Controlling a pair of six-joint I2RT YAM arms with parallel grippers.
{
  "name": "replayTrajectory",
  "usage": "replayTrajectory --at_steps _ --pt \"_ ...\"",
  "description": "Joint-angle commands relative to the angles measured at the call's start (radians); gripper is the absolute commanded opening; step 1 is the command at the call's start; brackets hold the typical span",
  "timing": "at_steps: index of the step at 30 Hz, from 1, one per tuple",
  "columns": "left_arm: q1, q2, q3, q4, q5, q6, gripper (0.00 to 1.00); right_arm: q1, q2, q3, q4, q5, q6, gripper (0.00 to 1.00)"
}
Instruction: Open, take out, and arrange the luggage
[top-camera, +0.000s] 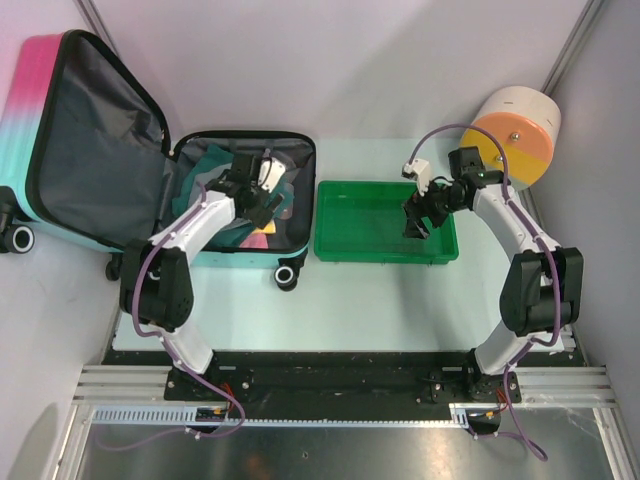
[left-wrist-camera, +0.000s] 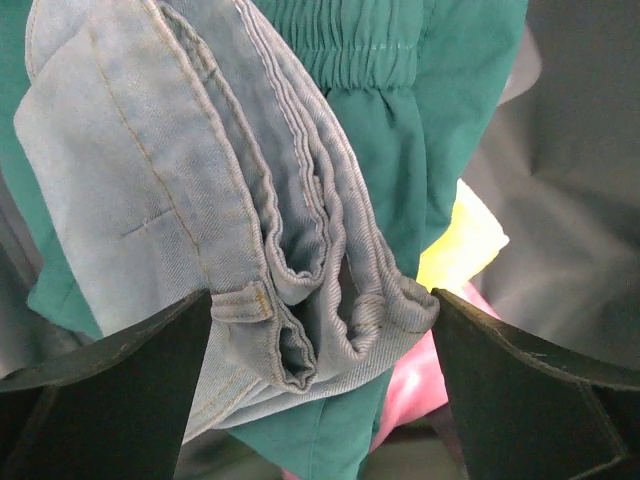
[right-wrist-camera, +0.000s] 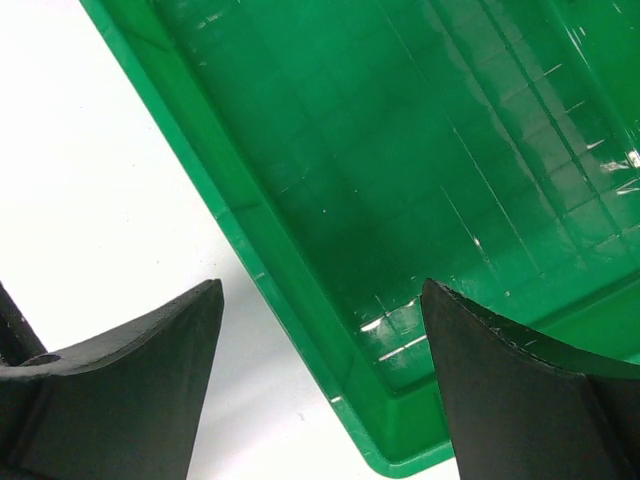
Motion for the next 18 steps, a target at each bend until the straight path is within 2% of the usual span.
replayTrajectory --at_steps 1,12,18 --pt "0.037 -0.054 0.076 -0.022 0.151 -0.108 0.93 -0.006 0.006 0.058 -0.028 -0.025 -0.008 0.84" --pt "0.085 -0.011 0.084 -0.034 0.161 -0.124 0.86 -0.007 0.026 0.085 -0.049 -0.018 -0.003 0.84" --pt "0.100 -0.024 0.072 -0.039 0.176 -0.156 0.61 -0.006 0.028 0.096 -0.055 -0.016 0.000 0.84"
